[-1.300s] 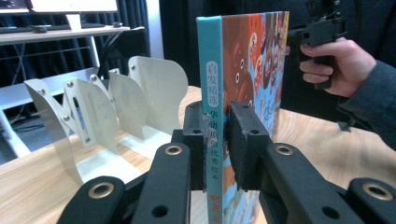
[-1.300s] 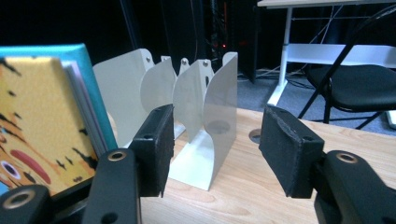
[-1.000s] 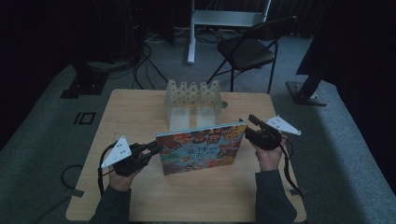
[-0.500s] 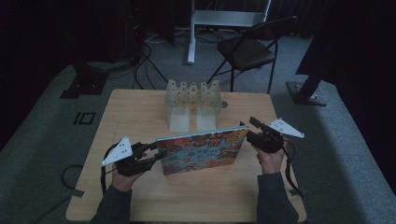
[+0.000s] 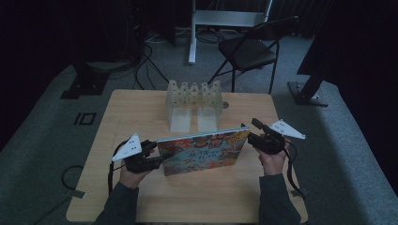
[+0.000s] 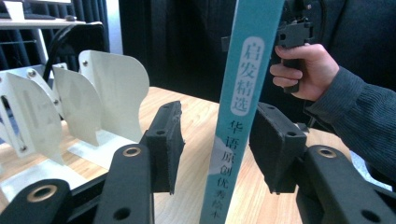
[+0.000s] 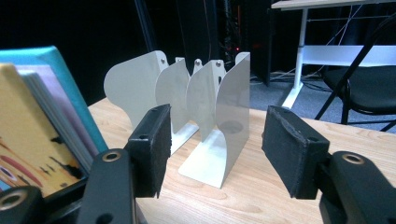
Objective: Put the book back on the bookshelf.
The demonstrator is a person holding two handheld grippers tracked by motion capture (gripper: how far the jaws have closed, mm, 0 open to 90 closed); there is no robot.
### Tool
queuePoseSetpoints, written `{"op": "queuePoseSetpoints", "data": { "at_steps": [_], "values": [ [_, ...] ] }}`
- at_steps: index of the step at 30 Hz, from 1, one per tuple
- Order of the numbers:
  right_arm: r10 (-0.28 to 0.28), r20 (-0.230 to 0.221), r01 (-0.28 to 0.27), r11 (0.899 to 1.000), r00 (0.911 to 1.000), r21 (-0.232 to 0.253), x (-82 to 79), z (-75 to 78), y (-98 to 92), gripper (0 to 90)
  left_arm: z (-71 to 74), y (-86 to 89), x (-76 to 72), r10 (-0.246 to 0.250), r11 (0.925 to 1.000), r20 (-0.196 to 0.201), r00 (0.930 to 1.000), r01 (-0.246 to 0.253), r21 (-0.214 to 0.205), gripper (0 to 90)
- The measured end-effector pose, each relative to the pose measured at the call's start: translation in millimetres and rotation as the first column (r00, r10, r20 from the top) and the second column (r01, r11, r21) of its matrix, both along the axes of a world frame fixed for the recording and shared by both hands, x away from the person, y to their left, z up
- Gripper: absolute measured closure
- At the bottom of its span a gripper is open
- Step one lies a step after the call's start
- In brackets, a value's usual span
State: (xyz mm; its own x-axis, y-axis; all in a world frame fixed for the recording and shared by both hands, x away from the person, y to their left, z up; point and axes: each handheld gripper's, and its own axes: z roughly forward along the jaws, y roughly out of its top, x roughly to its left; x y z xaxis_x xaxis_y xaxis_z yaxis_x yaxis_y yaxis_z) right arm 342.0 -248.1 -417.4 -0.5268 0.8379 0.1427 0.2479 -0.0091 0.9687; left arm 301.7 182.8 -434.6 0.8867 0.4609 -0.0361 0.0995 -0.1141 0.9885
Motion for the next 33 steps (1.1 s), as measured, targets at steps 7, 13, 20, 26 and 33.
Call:
{"op": "queuePoseSetpoints", "data": {
  "at_steps": [7,13,20,26,33],
  "values": [
    [-0.003,-0.013,0.003,1.000,0.9999,-0.015,0.4,-2.9,0.1,40.8,-0.5,-2.7,3.1,-0.018,0.9997,-0.024,0.9995,0.018,-0.019,50.0],
    [-0.010,-0.014,0.010,0.999,0.9999,-0.035,0.7,-3.9,1.0,40.5,-3.6,-7.0,6.0,-0.040,0.9990,-0.031,0.9987,0.039,-0.020,45.0],
    [-0.014,-0.020,0.013,0.998,0.9997,-0.055,1.1,-6.6,1.3,39.6,-4.6,-9.1,7.3,-0.048,0.9985,-0.031,0.9984,0.047,-0.026,43.8],
    [-0.022,-0.039,0.019,0.997,0.9990,-0.073,2.9,-14.9,-0.2,39.2,-5.8,-11.9,7.5,-0.039,0.9992,-0.024,0.9990,0.039,-0.008,48.9],
    [-0.025,-0.049,0.021,0.996,0.9985,-0.088,4.2,-18.2,-1.4,38.1,-7.5,-15.0,8.0,-0.047,0.9989,-0.017,0.9988,0.047,-0.009,50.8]
  ]
}}
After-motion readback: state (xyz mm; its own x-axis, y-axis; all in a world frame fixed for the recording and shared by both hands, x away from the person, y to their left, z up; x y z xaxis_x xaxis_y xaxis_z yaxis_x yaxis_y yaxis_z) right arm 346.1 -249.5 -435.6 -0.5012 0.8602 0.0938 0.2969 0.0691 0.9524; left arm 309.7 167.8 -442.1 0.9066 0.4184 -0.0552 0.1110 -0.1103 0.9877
